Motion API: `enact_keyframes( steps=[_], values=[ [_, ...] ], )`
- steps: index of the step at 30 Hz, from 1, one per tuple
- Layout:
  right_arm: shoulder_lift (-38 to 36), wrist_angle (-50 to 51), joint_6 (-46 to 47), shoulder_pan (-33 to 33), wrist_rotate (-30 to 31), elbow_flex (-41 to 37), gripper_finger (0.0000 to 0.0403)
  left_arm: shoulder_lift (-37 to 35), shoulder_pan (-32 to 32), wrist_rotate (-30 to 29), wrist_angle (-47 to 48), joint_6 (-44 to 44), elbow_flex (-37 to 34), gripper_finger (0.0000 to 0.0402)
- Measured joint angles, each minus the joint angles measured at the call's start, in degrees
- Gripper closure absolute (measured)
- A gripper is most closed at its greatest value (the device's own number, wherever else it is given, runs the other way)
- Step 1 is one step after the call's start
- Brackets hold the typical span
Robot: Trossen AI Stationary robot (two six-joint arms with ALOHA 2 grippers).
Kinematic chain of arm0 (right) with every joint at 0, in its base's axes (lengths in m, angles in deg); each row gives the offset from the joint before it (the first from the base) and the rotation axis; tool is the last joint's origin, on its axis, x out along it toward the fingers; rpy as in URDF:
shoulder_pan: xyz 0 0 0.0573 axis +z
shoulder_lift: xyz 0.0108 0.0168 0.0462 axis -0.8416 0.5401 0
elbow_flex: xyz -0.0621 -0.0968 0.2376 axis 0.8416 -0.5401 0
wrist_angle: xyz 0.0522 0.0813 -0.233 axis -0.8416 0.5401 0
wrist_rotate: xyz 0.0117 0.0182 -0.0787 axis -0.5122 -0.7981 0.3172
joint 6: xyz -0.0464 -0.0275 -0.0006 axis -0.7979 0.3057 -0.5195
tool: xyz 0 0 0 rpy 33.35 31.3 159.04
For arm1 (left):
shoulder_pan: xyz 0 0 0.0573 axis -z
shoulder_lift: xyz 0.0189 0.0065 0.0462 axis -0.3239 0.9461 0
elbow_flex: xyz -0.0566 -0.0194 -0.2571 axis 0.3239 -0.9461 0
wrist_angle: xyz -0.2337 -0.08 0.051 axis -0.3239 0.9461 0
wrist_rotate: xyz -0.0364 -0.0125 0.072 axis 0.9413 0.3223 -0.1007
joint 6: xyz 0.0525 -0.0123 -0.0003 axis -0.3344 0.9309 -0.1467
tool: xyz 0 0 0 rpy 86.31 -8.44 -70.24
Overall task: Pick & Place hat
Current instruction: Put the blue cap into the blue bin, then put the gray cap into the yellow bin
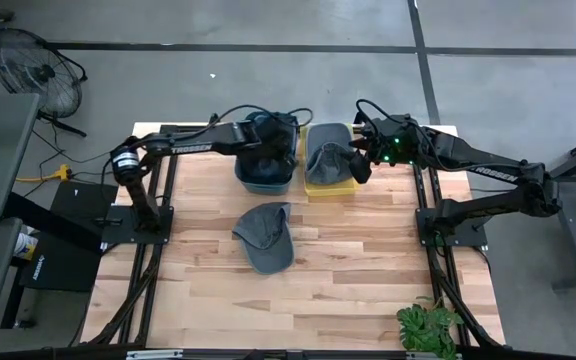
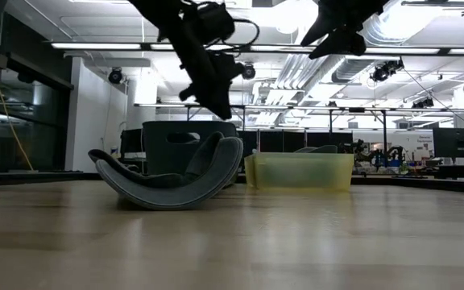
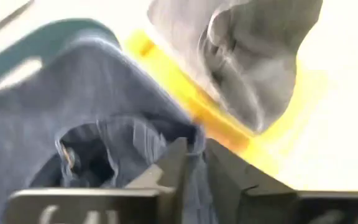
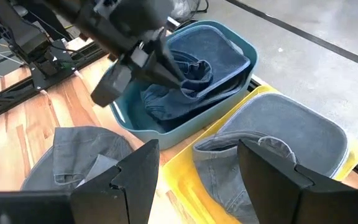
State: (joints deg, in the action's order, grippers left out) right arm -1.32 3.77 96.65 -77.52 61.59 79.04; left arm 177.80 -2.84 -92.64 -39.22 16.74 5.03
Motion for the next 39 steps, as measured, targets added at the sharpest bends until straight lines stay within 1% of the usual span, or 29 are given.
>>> enact_keyframes(
  steps=[3,5,7,9,12,14,19,23,31,35,39],
  values=[
    [0.0,0.01,0.0,0.01,-0.69,0.0,0.0192,-2.19,0.0,-0.27,1.0,-0.29,-0.27,0.0304],
    [0.0,0.01,0.0,0.01,-0.81,0.0,0.0192,-3.2,0.0,-1.43,-0.85,-1.18,0.01,0.0277],
    [0.0,0.03,0.0,0.03,-0.82,0.0,0.0192,-5.1,-0.05,-1.5,1.36,-1.29,-0.25,0.0258],
    [0.0,0.06,-0.11,0.01,-1.16,0.0,0.0192,-6.27,0.0,-2.2,-0.11,-1.29,-0.07,0.0246],
    [0.0,0.23,-0.41,0.01,-1.88,0.0,0.0192,-9.22,0.0,-2.22,2.41,-1.02,-0.23,0.0245],
    [0.0,0.67,-1.12,0.01,-2.51,0.0,0.0192,-10.71,0.46,-2.16,2.16,-1.03,-0.03,0.0251],
    [0.0,2.04,-3.11,0.01,-5.3,0.0,0.0192,-14.3,1.48,-1.93,7.13,-1.22,-0.11,0.028],
    [0.0,3.49,-3.17,0.01,-5.32,0.0,0.0192,-16.56,2.14,-1.79,12.62,-1.2,-0.23,0.0309],
    [0.0,3.69,-3.21,0.01,-7.1,0.0,0.0192,-18.67,5.94,-1.97,19.3,2.03,-0.07,0.0393],
    [0.02,4.64,-3.24,0.04,-8.72,0.0,0.0192,-18.58,8.21,-2.07,23.88,3.69,-0.14,0.0395],
    [0.02,9.81,-4.27,1.88,-8.97,0.0,0.0192,-18.63,12.01,-2.75,28.83,6.64,-0.9,0.0399]
  ],
)
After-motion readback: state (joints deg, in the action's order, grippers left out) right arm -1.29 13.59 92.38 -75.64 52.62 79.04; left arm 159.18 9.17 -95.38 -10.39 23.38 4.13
